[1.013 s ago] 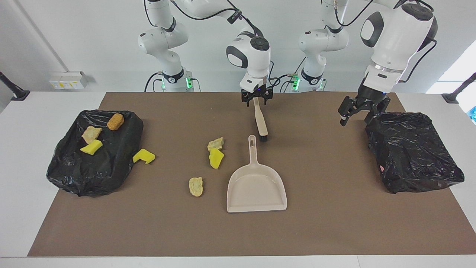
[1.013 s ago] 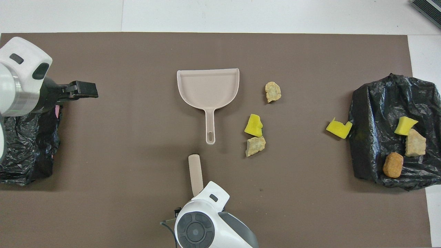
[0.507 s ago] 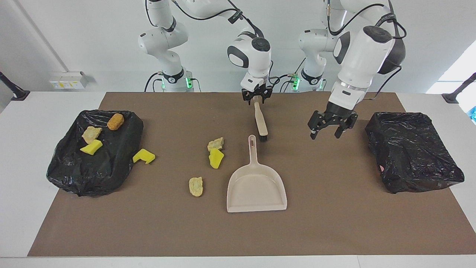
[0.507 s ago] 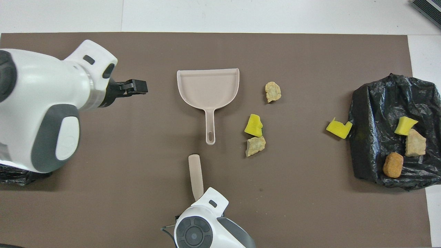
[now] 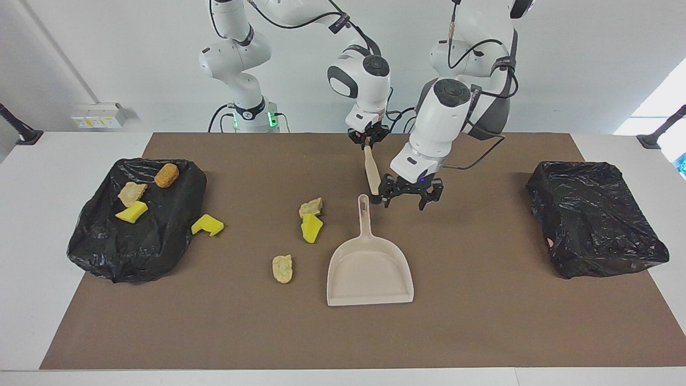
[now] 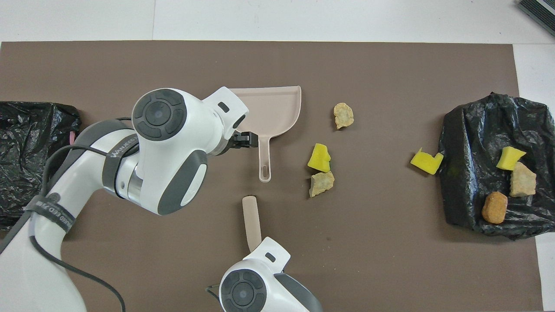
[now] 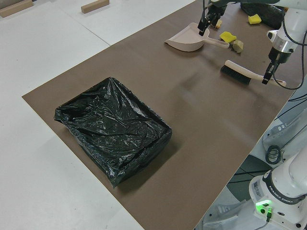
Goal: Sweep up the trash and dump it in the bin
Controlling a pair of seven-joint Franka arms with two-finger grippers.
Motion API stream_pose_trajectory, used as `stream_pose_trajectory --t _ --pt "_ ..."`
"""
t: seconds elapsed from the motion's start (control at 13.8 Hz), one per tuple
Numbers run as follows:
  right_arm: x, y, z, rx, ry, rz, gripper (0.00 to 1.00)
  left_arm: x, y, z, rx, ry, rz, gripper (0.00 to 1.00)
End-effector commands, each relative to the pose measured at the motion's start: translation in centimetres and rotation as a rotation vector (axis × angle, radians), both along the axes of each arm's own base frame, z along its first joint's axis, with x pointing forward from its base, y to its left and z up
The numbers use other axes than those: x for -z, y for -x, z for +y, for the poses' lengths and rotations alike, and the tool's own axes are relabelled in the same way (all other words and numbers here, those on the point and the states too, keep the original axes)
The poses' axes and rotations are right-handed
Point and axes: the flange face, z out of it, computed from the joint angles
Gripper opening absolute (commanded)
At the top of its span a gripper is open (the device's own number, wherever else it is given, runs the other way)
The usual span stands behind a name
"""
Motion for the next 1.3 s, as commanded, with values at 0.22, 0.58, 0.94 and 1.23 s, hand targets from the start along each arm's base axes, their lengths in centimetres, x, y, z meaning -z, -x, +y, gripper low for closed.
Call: stream_pose_trajectory --t 0.22,0.58,0.94,1.23 --pt "-4.7 -2.2 -6.0 0.05 0.098 0.052 0.0 2.7 -0.4 -3.7 -0.032 0.006 -0.007 1.0" --pt "-9.3 -6.0 -13.6 0.052 0.119 0.065 0.0 5.3 -0.6 -4.6 -0.027 0.017 -0.007 1.0" --pt "-8.4 -12.5 -22.7 0.203 0.143 0.067 0.0 7.6 0.8 -7.0 0.009 0.003 0.021 1.0" --pt "-7.3 -16.4 -30.2 0.107 0.208 0.025 0.0 8.1 1.3 -7.1 0.019 -0.014 0.042 0.6"
